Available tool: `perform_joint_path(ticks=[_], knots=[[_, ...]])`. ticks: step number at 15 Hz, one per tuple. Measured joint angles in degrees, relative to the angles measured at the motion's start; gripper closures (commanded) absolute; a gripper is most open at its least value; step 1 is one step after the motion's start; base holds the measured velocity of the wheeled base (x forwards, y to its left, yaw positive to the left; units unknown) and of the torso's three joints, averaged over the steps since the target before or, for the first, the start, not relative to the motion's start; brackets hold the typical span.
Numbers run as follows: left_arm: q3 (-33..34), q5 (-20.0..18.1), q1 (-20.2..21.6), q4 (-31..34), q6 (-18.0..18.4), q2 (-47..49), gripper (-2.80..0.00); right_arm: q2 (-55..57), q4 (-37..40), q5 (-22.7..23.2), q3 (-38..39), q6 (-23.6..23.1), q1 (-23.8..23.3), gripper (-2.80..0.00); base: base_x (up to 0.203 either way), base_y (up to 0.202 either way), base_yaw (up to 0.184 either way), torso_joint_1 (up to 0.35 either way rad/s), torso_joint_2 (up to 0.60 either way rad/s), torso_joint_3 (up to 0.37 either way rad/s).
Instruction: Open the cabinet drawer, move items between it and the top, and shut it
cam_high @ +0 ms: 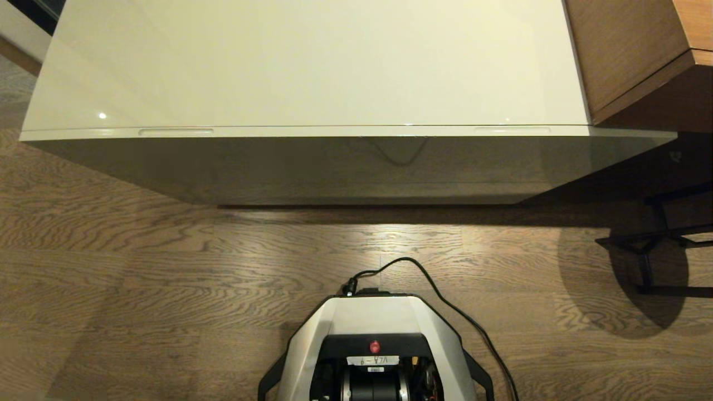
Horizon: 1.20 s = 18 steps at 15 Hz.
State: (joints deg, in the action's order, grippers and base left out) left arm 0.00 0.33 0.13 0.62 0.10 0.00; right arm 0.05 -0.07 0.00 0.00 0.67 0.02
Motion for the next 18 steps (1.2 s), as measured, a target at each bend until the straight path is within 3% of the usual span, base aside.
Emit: perform_joint_path(ticks=[18], knots=[[0.00, -0.02, -0.02, -0.02, 0.00, 0.00, 0.00, 0.00, 0.00, 0.00, 0.00, 0.00, 0.00, 0.00, 0.000, 0.000, 0.000, 0.000, 0.00, 0.000]])
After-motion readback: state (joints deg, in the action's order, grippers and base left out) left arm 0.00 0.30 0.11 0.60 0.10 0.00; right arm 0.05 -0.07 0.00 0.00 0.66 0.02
